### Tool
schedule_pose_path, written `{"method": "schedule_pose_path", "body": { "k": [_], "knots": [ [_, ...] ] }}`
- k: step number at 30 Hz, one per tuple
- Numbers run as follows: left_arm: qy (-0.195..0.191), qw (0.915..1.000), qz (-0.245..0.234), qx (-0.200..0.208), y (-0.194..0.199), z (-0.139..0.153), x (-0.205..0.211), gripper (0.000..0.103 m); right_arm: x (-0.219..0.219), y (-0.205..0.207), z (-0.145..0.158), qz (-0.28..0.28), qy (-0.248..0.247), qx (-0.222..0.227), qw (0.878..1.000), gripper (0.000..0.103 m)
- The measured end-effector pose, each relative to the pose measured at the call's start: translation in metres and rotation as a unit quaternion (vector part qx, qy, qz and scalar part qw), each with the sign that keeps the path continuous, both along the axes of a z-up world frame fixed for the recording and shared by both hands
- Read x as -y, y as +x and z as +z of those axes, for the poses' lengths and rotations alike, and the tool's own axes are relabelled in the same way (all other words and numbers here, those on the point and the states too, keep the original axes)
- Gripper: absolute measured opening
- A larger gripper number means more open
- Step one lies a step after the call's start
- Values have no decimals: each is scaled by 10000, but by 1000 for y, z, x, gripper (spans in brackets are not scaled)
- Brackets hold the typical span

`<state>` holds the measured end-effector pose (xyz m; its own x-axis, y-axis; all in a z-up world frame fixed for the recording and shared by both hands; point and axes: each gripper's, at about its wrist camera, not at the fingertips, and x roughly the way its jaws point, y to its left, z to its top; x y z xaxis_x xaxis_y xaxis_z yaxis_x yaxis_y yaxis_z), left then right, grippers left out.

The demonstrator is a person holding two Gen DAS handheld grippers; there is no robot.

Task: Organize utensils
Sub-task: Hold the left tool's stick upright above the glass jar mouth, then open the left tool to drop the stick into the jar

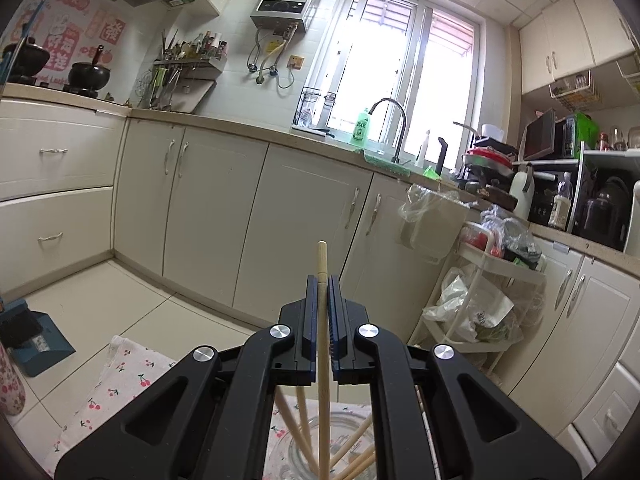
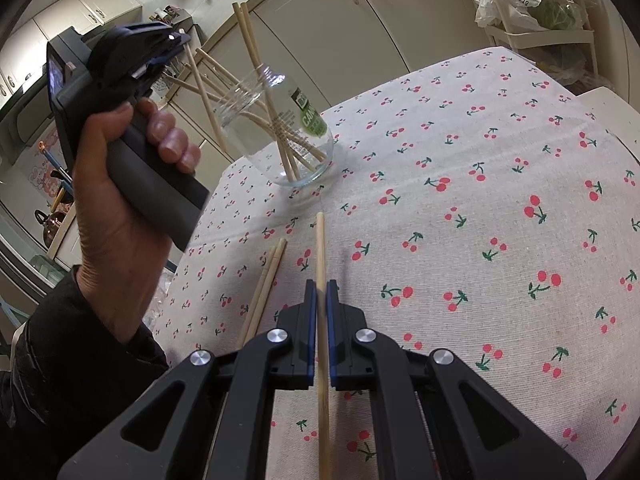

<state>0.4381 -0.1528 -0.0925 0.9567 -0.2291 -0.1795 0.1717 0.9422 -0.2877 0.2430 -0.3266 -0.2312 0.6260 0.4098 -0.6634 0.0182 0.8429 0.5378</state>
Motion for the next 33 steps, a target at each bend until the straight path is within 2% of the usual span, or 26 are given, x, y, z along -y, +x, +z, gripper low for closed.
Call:
{"method": "schedule_pose_path", "body": {
  "k": [6, 12, 14, 21, 33],
  "knots": [
    [-383, 9981, 29, 475, -7, 43, -7, 5, 1, -1, 0, 9, 23, 11, 10000, 6],
    [-461, 9948, 226, 879, -5, 66, -5, 5, 0, -1, 0, 22, 32, 10, 10000, 6],
    [-464, 9950, 268, 838, 1, 64, 0, 5, 0, -1, 0, 14, 36, 10, 10000, 6],
    [-65, 9972, 269, 699, 6, 32, 20, 5, 0, -1, 0, 12, 37, 15, 10000, 6],
    [359, 9990, -16, 278, -7, -8, 15, 5, 2, -3, 3, -44, 103, 86, 9999, 6]
  ]
}}
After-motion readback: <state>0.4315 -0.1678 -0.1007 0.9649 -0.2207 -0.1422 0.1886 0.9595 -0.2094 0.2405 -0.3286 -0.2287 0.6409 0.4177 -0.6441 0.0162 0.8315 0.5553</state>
